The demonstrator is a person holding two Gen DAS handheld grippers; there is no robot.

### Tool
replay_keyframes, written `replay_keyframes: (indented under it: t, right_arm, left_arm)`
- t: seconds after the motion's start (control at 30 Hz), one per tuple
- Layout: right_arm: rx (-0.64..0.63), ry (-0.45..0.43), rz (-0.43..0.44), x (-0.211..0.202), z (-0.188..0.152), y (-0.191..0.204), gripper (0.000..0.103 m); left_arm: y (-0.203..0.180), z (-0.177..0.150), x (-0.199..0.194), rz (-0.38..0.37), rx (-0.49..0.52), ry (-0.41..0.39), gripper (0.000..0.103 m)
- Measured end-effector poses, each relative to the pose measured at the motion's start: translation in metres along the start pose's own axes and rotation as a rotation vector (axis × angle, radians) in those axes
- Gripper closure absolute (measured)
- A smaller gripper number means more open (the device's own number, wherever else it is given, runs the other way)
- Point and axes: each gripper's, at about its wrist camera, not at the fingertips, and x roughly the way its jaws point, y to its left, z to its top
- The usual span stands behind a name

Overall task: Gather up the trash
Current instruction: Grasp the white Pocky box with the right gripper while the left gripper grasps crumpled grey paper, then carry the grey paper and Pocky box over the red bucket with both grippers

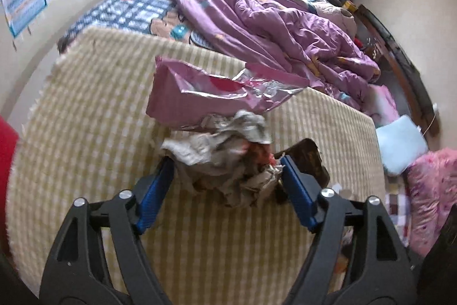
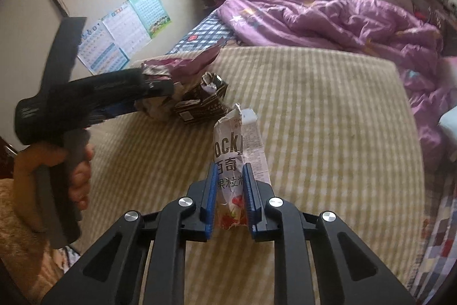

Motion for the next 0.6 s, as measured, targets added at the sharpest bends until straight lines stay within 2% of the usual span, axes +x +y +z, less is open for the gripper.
replay_keyframes:
  t: [0.1,0.2,0.23,0.27,0.37,0.6]
  right_arm:
    - [0.011,0.0,0.007,-0.001,0.001,0.0,0.083]
    - [0.008,-0.006,0.0,-0.001,0.002,0.003,0.081]
    - [0.01,-0.009,-0.004,-0.001,0.002,0.003,0.076]
    - [0.016,-0.014,-0.008,-0.001,0.001,0.003,0.065]
    - [0.023,-0.026,-0.027,-0.001,0.0,0.003,0.056]
    - [0.022,-0.002,-0.078,0.003,-0.002,0.004,0.053]
  left_arm:
    - [0.002,-0.002,-0.003,-0.023,-0.013,0.003,0.049]
    - [0.003,-0.008,-0.015,0.001,0.004,-0.026,0.053]
    - [0.005,-0.01,-0.02,0.007,0.002,-0.04,0.054]
    - [0.008,-0.013,-0.027,0.012,-0.006,-0.059,0.054]
    - [0.013,-0.022,-0.049,0.034,-0.004,-0.111,0.054]
    - [0.02,-0.045,-0.102,0.077,0.013,-0.213,0.054]
